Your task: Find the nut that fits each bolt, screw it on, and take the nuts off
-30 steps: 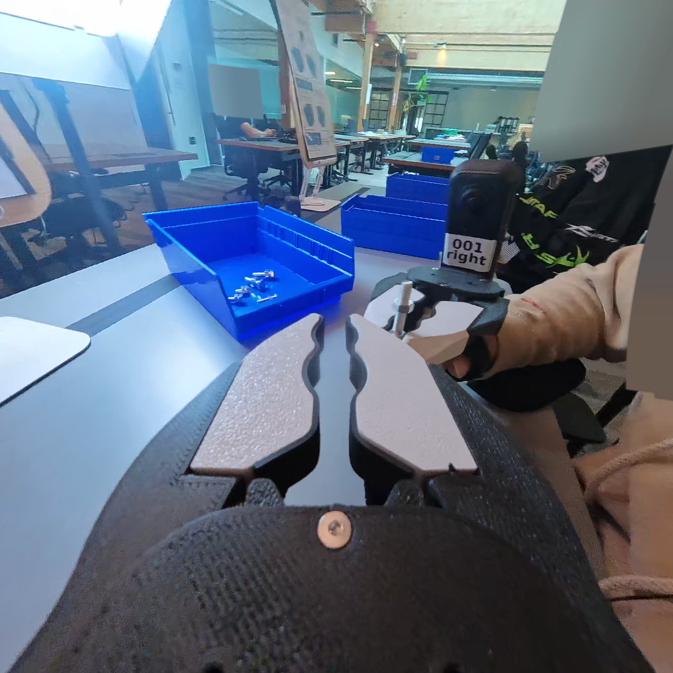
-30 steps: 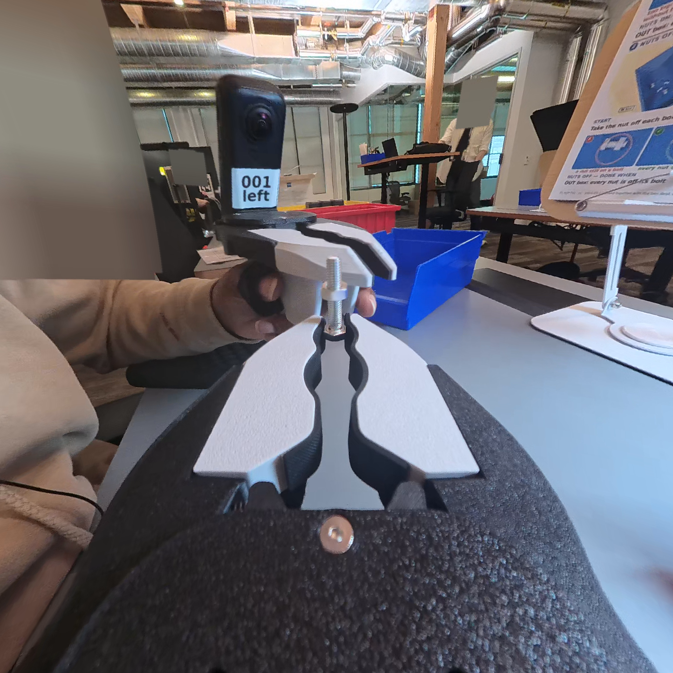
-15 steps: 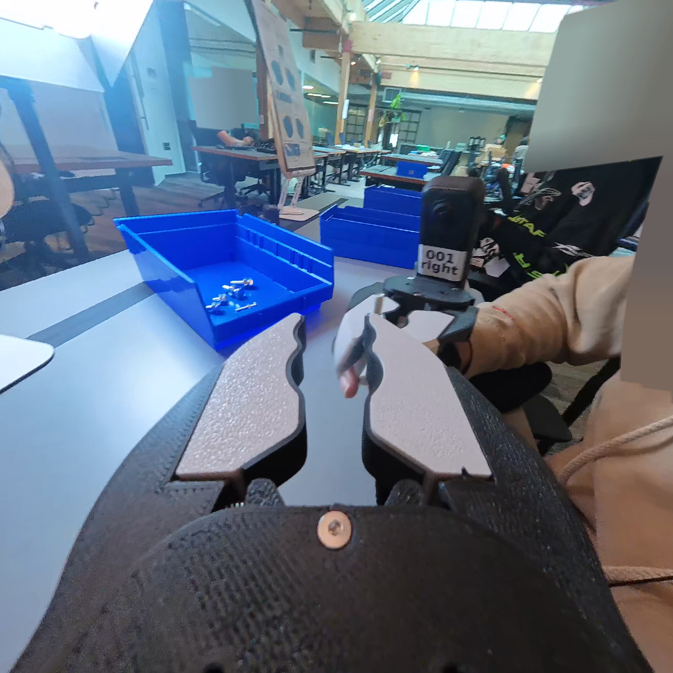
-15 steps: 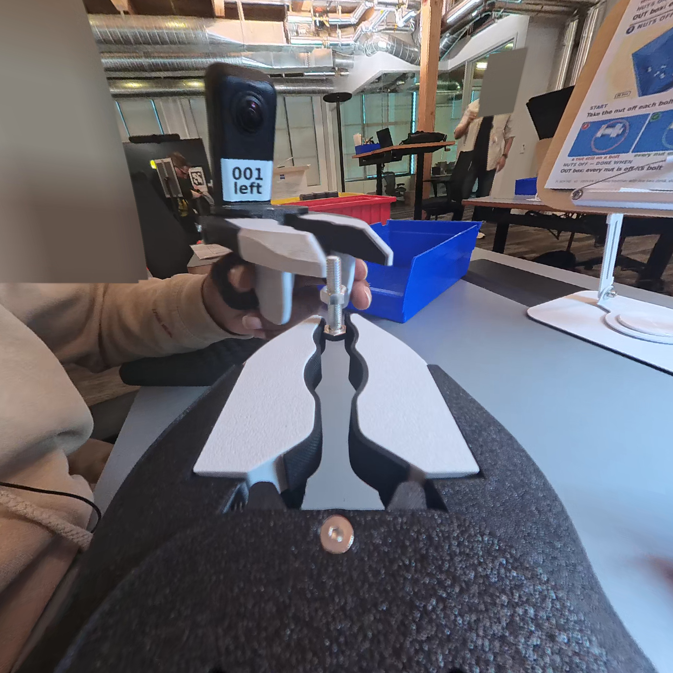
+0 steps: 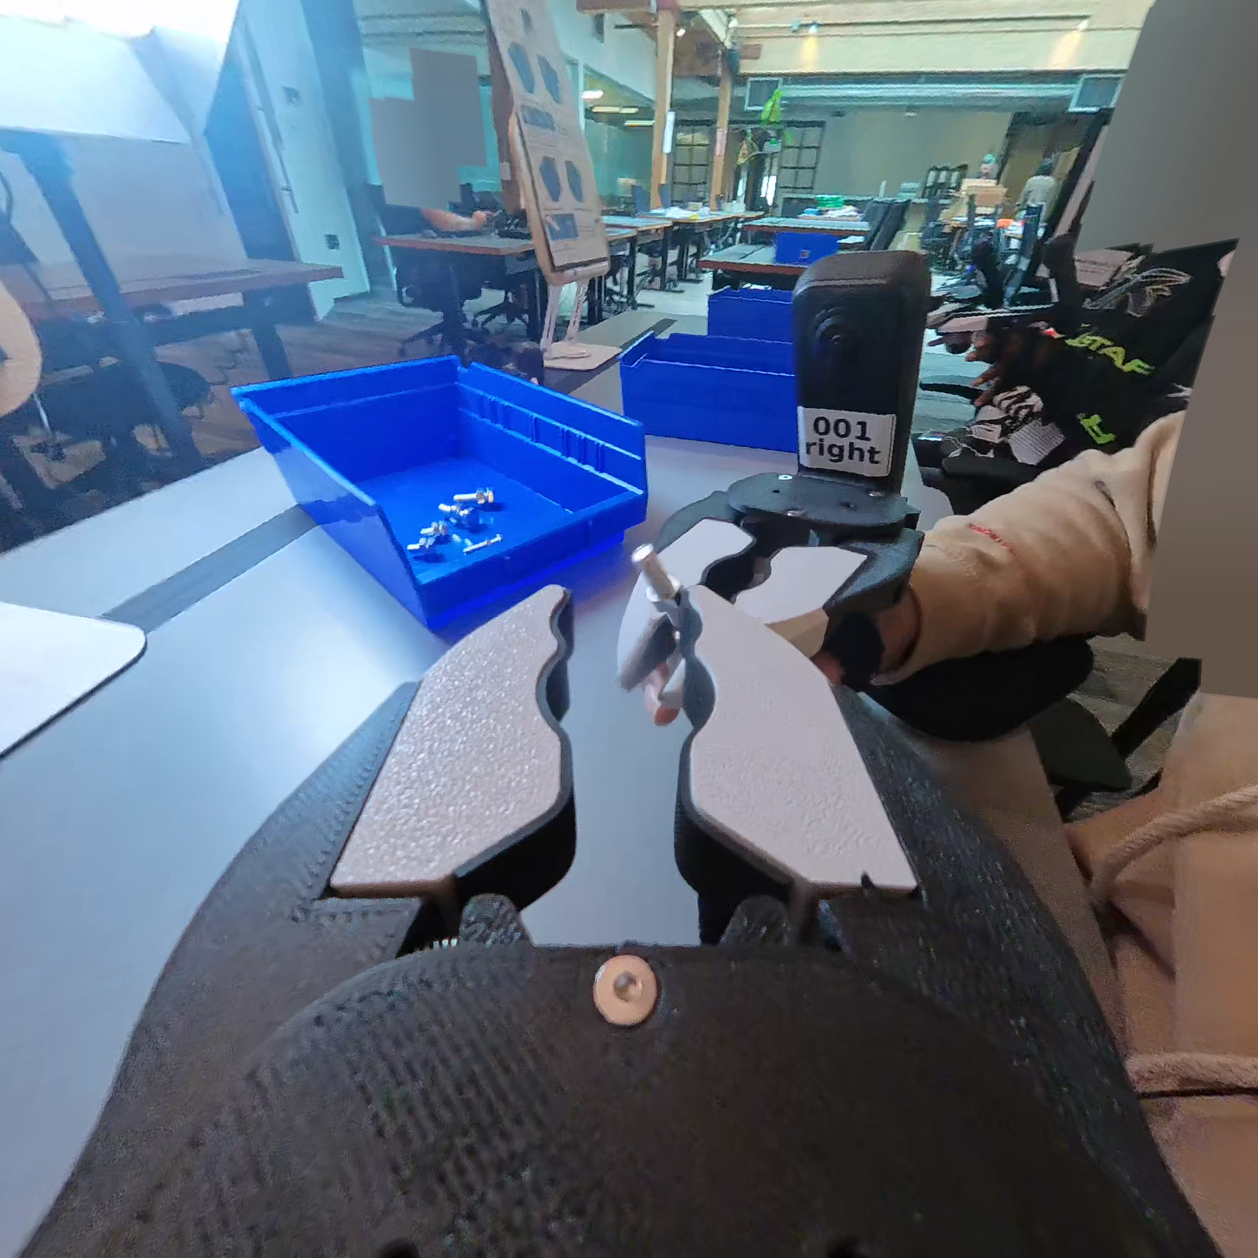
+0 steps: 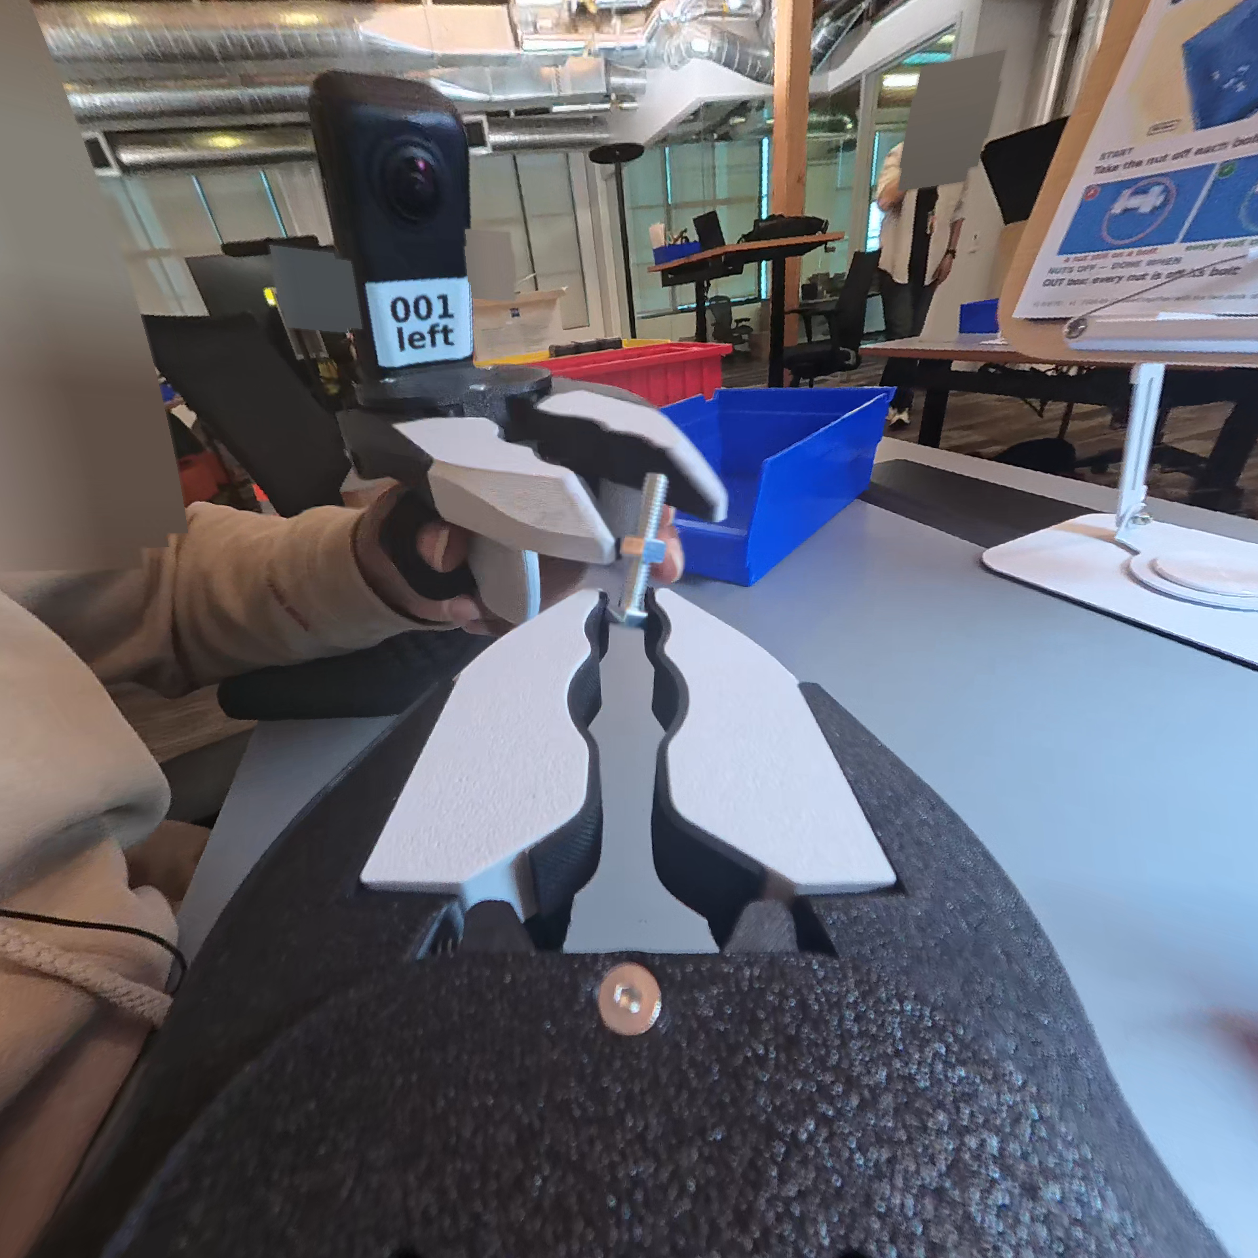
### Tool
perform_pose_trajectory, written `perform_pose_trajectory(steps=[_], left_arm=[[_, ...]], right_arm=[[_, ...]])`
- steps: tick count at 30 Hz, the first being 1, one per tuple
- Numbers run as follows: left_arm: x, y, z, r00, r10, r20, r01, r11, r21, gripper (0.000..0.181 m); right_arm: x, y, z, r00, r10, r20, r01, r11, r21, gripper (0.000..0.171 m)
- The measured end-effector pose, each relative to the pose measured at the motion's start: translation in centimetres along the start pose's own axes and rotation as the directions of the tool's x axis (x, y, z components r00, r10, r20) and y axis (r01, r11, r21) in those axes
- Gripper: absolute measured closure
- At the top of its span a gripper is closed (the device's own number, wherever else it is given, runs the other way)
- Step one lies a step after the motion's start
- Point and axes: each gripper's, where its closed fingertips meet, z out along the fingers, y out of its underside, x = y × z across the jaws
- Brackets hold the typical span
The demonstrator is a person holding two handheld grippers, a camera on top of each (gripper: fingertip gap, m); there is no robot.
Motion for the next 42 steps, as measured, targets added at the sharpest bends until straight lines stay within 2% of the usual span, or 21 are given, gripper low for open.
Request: perform_pose_trajectory(steps=[1, 4, 6, 9, 11, 13, 16, 18, 19, 22, 23, 26, 28, 29, 31, 32, 34, 36, 40, 41, 42], left_arm=[[-0.9, 0.1, -0.3, 0.999, -0.030, 0.037, 0.030, 0.999, -0.020, 0.168], [-3.7, -0.4, -1.9, 0.988, -0.085, 0.131, 0.082, 0.996, 0.028, 0.170], [-4.8, -1.0, -2.8, 0.980, -0.103, 0.171, 0.095, 0.994, 0.052, 0.169], [-5.7, -1.3, -3.8, 0.976, -0.072, 0.206, 0.061, 0.996, 0.059, 0.169], [-6.7, -1.0, -4.2, 0.970, -0.075, 0.233, 0.064, 0.996, 0.057, 0.169], [-7.7, -0.6, -4.7, 0.963, -0.088, 0.256, 0.075, 0.996, 0.057, 0.169], [-9.9, 0.0, -6.2, 0.936, -0.032, 0.351, 0.034, 0.999, 0.001, 0.168], [-11.3, 0.4, -7.8, 0.913, -0.014, 0.408, 0.035, 0.998, -0.044, 0.165], [-12.1, 0.6, -8.9, 0.894, 0.009, 0.448, 0.026, 0.997, -0.071, 0.163], [-14.5, 2.6, -12.8, 0.828, 0.087, 0.554, 0.056, 0.970, -0.236, 0.145], [-15.3, 3.5, -14.1, 0.810, 0.108, 0.577, 0.079, 0.954, -0.289, 0.139], [-17.2, 6.5, -17.9, 0.773, 0.159, 0.614, 0.176, 0.877, -0.448, 0.125], [-18.2, 9.6, -20.5, 0.766, 0.232, 0.599, 0.239, 0.763, -0.601, 0.116], [-18.7, 11.4, -21.8, 0.765, 0.278, 0.581, 0.274, 0.676, -0.684, 0.110], [-19.6, 14.7, -24.2, 0.777, 0.358, 0.518, 0.316, 0.489, -0.813, 0.106], [-20.2, 16.0, -25.0, 0.780, 0.400, 0.481, 0.318, 0.409, -0.856, 0.109], [-20.6, 16.6, -24.5, 0.804, 0.425, 0.415, 0.254, 0.386, -0.887, 0.144], [-20.2, 16.6, -24.2, 0.803, 0.477, 0.357, 0.210, 0.334, -0.919, 0.149], [-13.5, 16.1, -19.8, 0.840, 0.505, 0.197, 0.039, 0.307, -0.951, 0.151], [-11.1, 15.9, -18.4, 0.853, 0.501, 0.146, -0.021, 0.311, -0.950, 0.151], [-8.7, 15.7, -16.8, 0.865, 0.492, 0.097, -0.079, 0.325, -0.942, 0.151]], right_arm=[[0.3, -0.3, -0.2, 1.000, 0.010, 0.001, -0.010, 1.000, 0.013, 0.162], [2.5, -1.9, -1.2, 0.996, -0.028, -0.082, 0.028, 1.000, -0.006, 0.162], [6.4, -2.1, -2.6, 0.972, -0.079, -0.223, 0.048, 0.989, -0.141, 0.161], [14.2, -1.8, -6.6, 0.906, -0.106, -0.409, -0.064, 0.923, -0.380, 0.161], [19.7, -0.5, -9.8, 0.853, -0.193, -0.485, -0.146, 0.804, -0.577, 0.161], [24.0, 1.9, -13.1, 0.822, -0.267, -0.503, -0.266, 0.601, -0.754, 0.161], [26.5, 5.6, -15.9, 0.835, -0.231, -0.499, -0.417, 0.325, -0.849, 0.161], [26.6, 7.7, -16.5, 0.850, -0.181, -0.495, -0.459, 0.206, -0.864, 0.161], [26.6, 8.4, -16.7, 0.853, -0.167, -0.495, -0.468, 0.174, -0.866, 0.160], [26.4, 9.5, -16.6, 0.858, -0.141, -0.495, -0.475, 0.151, -0.867, 0.159], [26.5, 9.7, -16.6, 0.854, -0.135, -0.502, -0.481, 0.160, -0.862, 0.152], [26.4, 8.2, -15.9, 0.850, -0.153, -0.505, -0.458, 0.262, -0.849, 0.138], [25.4, 6.2, -15.0, 0.863, -0.170, -0.475, -0.392, 0.368, -0.843, 0.133], [24.3, 5.2, -14.6, 0.880, -0.177, -0.441, -0.343, 0.406, -0.847, 0.131], [21.8, 4.5, -14.5, 0.915, -0.193, -0.354, -0.248, 0.422, -0.872, 0.123], [20.8, 4.8, -14.9, 0.925, -0.214, -0.314, -0.212, 0.395, -0.894, 0.119], [20.1, 5.9, -15.6, 0.925, -0.287, -0.248, -0.154, 0.315, -0.936, 0.113], [20.2, 7.1, -16.2, 0.916, -0.337, -0.216, -0.134, 0.251, -0.959, 0.112], [21.0, 9.1, -17.4, 0.900, -0.398, -0.178, -0.124, 0.158, -0.980, 0.113], [21.0, 9.5, -17.8, 0.896, -0.411, -0.169, -0.121, 0.141, -0.983, 0.118], [20.9, 9.8, -18.1, 0.892, -0.426, -0.152, -0.107, 0.128, -0.986, 0.133]])
